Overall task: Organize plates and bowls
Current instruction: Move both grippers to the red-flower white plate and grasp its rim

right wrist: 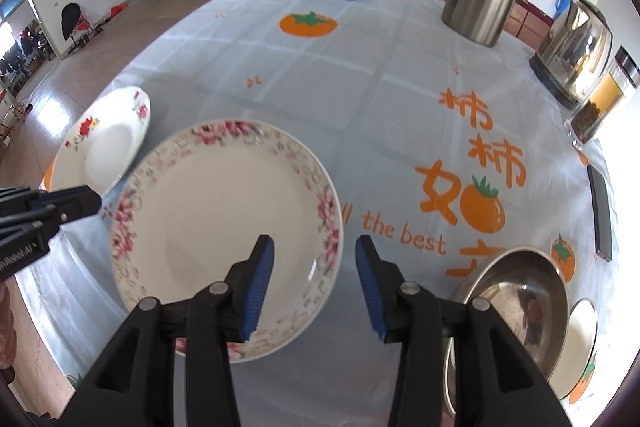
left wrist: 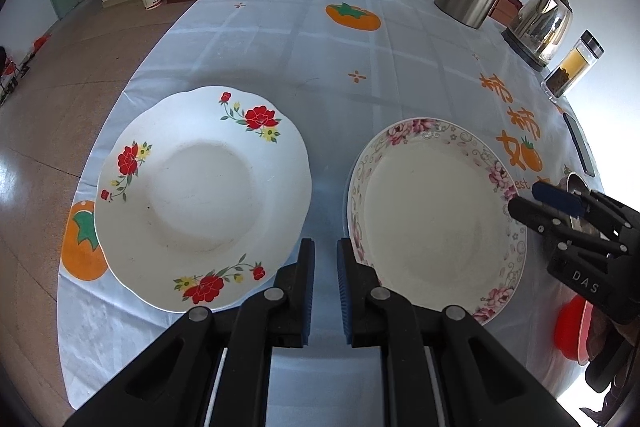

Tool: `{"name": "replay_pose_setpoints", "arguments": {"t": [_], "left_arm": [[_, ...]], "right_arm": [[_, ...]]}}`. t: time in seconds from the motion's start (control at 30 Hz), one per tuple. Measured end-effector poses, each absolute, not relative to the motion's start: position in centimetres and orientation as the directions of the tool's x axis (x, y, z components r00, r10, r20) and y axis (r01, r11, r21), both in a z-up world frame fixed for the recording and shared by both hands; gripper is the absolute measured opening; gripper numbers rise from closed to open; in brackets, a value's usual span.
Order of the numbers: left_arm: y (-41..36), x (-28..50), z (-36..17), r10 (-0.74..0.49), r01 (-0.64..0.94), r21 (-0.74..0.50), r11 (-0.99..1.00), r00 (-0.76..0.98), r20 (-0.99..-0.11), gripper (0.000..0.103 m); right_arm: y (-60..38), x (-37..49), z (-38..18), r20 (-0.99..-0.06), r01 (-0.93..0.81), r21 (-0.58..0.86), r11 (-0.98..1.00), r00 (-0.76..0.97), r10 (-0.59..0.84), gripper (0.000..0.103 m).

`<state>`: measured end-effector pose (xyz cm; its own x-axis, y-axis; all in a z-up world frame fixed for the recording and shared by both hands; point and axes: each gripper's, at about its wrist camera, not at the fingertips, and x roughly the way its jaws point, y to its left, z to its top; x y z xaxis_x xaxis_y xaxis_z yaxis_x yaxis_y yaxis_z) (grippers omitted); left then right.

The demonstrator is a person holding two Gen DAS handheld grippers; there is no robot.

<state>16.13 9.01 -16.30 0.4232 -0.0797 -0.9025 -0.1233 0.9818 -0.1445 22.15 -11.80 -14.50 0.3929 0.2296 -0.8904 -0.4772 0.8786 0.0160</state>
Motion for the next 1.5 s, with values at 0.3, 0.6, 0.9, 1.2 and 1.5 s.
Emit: {"name": "replay_pose_setpoints", "arguments": {"t": [0.3,0.6,0.9,1.2,1.5], "left_arm": [[9.3,15.6,-15.7,-0.036,-0.137,-0.106,0.985,0.44,-0.897,0.061],[11.2,15.0,-14.9,-0.002,-0.172,-0.092,0.981,0.465,-0.885,0.068],[13.8,14.4,-15.2,0.044,-0.24,-0.074,0.968,0.45,-0.892,0.068],[16.9,14.0,-15.3,0.122,-0.325,-0.031,0.945,0.442,-0.889,0.068],[22.8,14.2,-16.7,0.172,-0.451,-0.03,0.892,0.4,-0.9,0.068]], "right_arm": [[-10.5,21.9,-13.1,-0.861,-0.494,0.025,0.869,0.432,0.27,0.067],[-8.0,22.4,-12.8,-0.857,-0.532,0.038,0.846,0.418,0.301,0.07],[-4.5,23.3,-12.2,-0.847,-0.581,0.073,0.811,0.393,0.358,0.069],[-1.5,24.4,-12.5,-0.854,-0.626,0.107,0.772,0.341,0.394,0.066],[3.2,26.2,-13.9,-0.881,-0.671,0.14,0.728,0.251,0.401,0.044]]}}
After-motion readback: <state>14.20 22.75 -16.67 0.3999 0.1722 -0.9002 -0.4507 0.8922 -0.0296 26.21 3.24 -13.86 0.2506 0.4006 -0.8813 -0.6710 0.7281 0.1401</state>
